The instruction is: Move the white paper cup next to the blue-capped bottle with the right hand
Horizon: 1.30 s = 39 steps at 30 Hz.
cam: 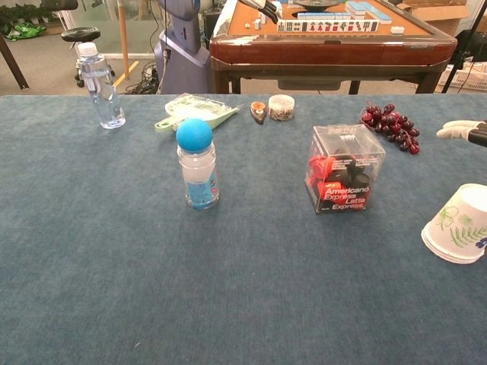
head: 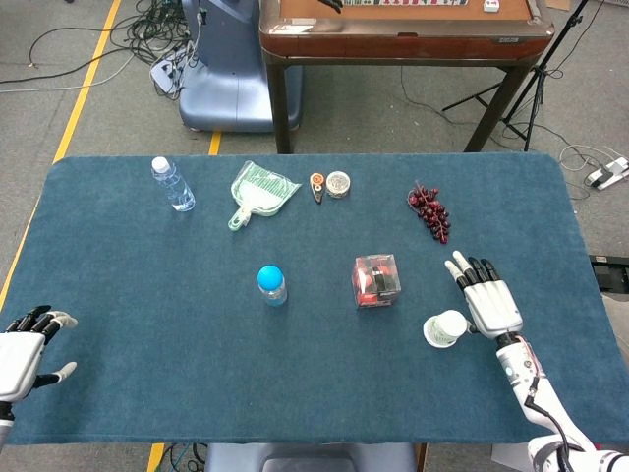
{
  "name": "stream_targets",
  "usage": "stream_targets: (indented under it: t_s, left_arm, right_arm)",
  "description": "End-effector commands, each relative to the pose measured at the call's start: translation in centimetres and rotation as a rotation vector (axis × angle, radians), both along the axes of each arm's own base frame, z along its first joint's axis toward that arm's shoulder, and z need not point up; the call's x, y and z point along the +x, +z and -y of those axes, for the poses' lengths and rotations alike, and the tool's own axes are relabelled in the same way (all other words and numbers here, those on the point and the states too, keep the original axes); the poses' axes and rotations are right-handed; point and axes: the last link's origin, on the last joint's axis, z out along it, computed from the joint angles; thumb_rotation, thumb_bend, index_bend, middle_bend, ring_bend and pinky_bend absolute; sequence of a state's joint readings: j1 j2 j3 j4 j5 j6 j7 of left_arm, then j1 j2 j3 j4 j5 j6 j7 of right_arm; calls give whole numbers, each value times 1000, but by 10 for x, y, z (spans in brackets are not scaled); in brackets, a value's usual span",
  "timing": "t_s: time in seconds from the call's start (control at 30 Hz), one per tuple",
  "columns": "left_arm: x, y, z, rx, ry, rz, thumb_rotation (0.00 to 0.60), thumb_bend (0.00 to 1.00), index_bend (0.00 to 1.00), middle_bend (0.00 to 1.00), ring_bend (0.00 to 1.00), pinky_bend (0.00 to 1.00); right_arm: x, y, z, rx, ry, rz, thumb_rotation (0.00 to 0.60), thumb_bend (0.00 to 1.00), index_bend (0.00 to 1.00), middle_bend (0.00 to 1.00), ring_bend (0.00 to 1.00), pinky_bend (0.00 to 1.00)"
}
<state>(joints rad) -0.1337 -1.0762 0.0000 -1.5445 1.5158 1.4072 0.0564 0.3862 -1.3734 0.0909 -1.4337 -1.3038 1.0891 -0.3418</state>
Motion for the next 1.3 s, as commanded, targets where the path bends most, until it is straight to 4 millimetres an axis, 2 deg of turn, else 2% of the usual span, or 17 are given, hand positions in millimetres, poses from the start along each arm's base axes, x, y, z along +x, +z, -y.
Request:
stream_targets:
  t_s: [0.03, 0.53, 0.6, 0.67, 0.83, 0.97, 1.07, 1.3]
  left_arm:
    - [0, 0, 0, 0, 3, 1, 600, 62, 347, 310, 175, 293]
    - [-2, 0, 0, -6, 14, 9, 600, 62, 347, 310, 176, 307]
    - [-1, 0, 0, -7, 14, 9, 600, 62, 347, 310, 176, 314]
    - [-1, 1, 0, -8, 15, 11, 600, 62, 347, 310, 176, 322]
    - [-1, 1, 0, -11, 19, 13, 600, 62, 347, 310, 177, 351]
    - [-1, 1, 0, -14, 23, 17, 600, 62, 347, 310, 177, 360]
    - [-1, 1, 0, -16, 25, 19, 600, 63, 347, 310, 177, 365]
    - [-1, 1, 0, -24, 30, 25, 600, 62, 347, 310, 177, 372]
  right_arm:
    - [2, -5, 0, 8, 8, 11, 600, 0, 0, 0, 0, 82]
    - [29, -12, -8, 3, 129, 80, 600, 0, 1, 16, 0, 84]
    - [32, -12, -10, -17, 154, 80, 600, 0, 31, 84, 11, 124]
    - [36, -13, -10, -41, 181, 86, 600, 0, 111, 194, 77, 212]
    - [39, -14, -11, -82, 231, 117, 600, 0, 365, 491, 321, 420]
    - [36, -15, -12, -88, 233, 108, 600, 0, 529, 646, 458, 526]
    - [33, -15, -13, -80, 221, 88, 600, 0, 584, 692, 502, 567]
    - [27, -14, -14, -70, 190, 58, 600, 0, 619, 740, 542, 597]
